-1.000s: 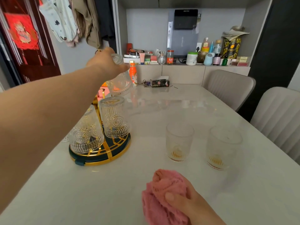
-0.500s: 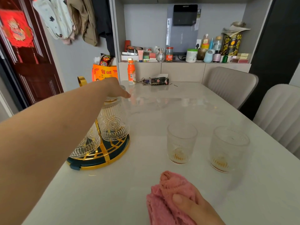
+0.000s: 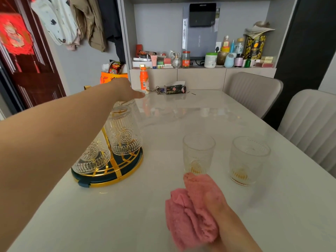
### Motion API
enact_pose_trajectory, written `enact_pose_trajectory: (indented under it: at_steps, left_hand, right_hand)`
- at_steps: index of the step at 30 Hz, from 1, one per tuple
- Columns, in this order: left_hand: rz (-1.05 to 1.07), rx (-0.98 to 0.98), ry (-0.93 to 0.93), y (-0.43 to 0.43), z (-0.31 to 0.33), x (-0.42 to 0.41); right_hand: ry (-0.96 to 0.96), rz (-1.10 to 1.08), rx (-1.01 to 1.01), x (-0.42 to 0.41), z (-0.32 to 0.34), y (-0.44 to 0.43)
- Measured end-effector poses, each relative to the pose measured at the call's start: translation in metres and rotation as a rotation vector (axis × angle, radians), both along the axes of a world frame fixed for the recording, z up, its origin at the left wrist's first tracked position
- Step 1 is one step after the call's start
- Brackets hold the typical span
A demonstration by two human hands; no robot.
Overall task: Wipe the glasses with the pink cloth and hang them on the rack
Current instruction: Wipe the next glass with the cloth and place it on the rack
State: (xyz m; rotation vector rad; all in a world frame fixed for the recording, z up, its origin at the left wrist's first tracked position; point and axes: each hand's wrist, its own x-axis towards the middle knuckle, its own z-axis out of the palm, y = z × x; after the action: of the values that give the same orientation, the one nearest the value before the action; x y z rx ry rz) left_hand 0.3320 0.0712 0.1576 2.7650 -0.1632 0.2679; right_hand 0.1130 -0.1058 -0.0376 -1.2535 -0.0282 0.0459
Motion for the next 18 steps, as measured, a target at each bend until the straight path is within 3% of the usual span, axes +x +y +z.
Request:
enact_pose_trajectory:
  at_steps: [2,5,10,15,18]
  left_hand:
    - [-0.074,-0.094,-0.101,-0.006,0.007,-0.025]
    - [-0.238,-0.308,-0.179,-0.013,0.004,-0.070]
    - [-0.401,-0.550,-0.074,-0.018,-0.050,-0.144]
    - [-0.246,-0.769,0.142,-0.029,-0.119,-0.163]
    - [-0.149,-0.803,0.227,-0.045,-0.142,-0.159]
  right_hand:
    - [-0.028,-0.068,0.053,-0.002,0.011,0.005]
    - [-0.057,-0.218,-0.032,-0.018,0.020,0.013]
    - [-0.111,-0.360,-0.171,-0.019,0.030,0.005]
    - [-0.139,-0.468,-0.209,-0.022,0.037,-0.004]
    - [-0.139,-0.524,-0.215,-0.023,0.039,-0.008]
